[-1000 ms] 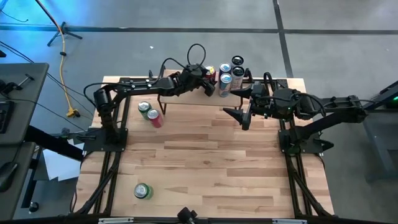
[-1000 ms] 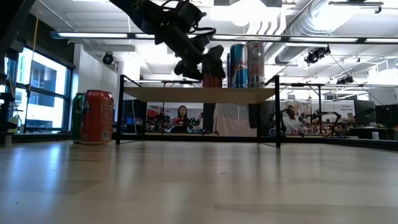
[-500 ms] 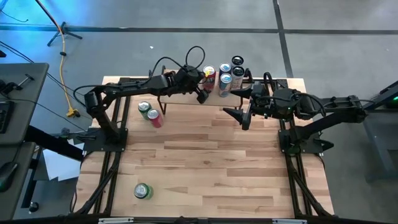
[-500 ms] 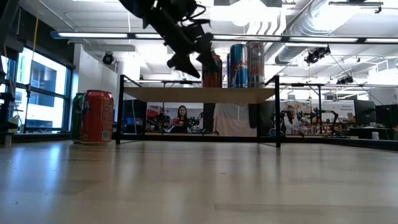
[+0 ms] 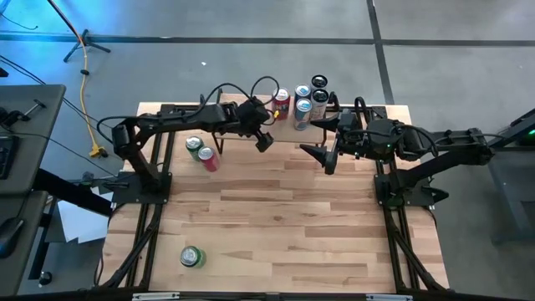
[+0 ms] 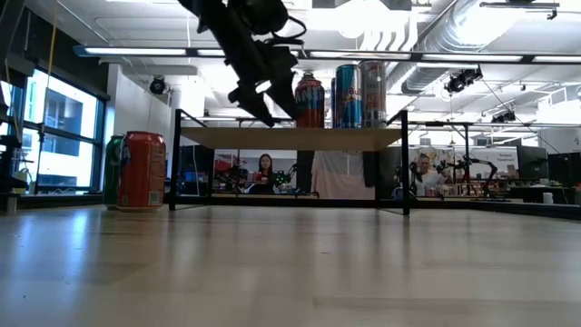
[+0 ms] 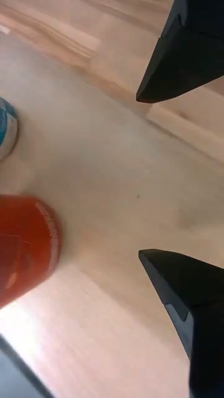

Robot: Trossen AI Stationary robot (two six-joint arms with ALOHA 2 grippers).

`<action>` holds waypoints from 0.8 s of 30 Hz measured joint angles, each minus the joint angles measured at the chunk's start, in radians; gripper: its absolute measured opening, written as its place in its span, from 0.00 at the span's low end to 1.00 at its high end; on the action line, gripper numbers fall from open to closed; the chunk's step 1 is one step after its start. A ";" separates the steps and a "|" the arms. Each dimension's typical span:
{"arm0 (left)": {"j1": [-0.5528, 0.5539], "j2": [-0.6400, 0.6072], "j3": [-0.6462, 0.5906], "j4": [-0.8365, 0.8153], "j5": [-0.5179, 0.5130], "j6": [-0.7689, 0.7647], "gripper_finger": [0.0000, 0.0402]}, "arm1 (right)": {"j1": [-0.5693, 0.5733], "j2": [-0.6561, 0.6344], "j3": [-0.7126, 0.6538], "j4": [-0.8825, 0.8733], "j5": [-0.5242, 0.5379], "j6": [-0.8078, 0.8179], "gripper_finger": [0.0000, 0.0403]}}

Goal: Place canned beverage on shelf
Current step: Put the bottom red soda can on the shelf

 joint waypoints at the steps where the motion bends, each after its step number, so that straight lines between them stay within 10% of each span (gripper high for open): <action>1: 0.002 -0.005 -0.001 -0.002 0.001 -0.015 0.90 | 0.000 0.000 0.000 0.000 0.000 -0.006 0.96; 9: 0.025 -0.041 0.001 0.227 -0.025 -0.016 0.73 | 0.000 0.000 0.000 0.000 0.000 -0.006 0.96; 17: 0.031 -0.032 -0.001 0.243 -0.011 0.130 0.07 | 0.000 0.000 0.000 -0.007 0.000 -0.010 0.96; 24: 0.031 -0.057 -0.136 0.422 -0.086 0.074 0.02 | 0.000 0.000 0.000 -0.037 0.000 -0.006 0.96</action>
